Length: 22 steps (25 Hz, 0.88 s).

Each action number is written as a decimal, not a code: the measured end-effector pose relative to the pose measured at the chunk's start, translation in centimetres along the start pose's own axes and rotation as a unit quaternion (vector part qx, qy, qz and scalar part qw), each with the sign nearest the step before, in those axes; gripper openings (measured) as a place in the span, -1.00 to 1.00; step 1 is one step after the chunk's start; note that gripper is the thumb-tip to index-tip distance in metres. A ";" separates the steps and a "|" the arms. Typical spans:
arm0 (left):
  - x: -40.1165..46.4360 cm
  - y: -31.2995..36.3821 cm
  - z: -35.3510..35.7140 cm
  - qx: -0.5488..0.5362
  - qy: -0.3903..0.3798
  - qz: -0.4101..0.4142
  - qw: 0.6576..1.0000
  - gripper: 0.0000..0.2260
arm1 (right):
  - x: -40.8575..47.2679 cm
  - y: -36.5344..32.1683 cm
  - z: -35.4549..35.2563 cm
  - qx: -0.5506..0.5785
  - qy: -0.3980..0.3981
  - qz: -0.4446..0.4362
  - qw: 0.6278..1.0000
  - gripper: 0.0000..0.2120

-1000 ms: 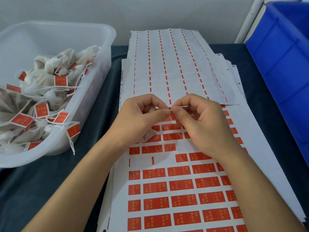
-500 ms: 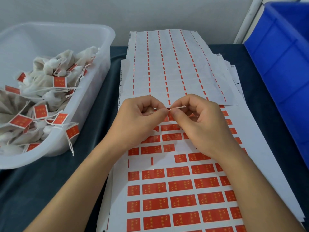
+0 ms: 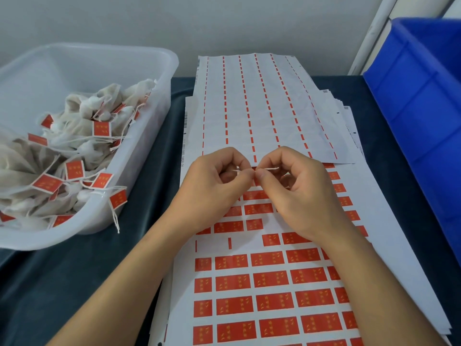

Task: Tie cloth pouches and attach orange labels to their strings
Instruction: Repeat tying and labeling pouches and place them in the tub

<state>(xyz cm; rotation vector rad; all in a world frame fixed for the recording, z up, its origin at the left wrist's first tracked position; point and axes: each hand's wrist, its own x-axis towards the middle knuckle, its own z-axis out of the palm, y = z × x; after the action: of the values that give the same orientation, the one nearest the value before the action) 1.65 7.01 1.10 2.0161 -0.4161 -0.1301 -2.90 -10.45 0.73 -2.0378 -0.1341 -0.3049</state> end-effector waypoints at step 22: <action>-7.1 6.2 -14.4 0.201 0.379 0.158 0.889 -0.86 | 5.2 -16.0 7.1 0.058 -0.083 -0.185 0.977 -0.97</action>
<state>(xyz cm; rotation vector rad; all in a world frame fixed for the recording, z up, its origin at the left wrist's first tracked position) -2.59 19.06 12.63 2.1686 -0.2652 0.9937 -0.34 3.13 12.66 -1.9130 -0.6267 -0.3477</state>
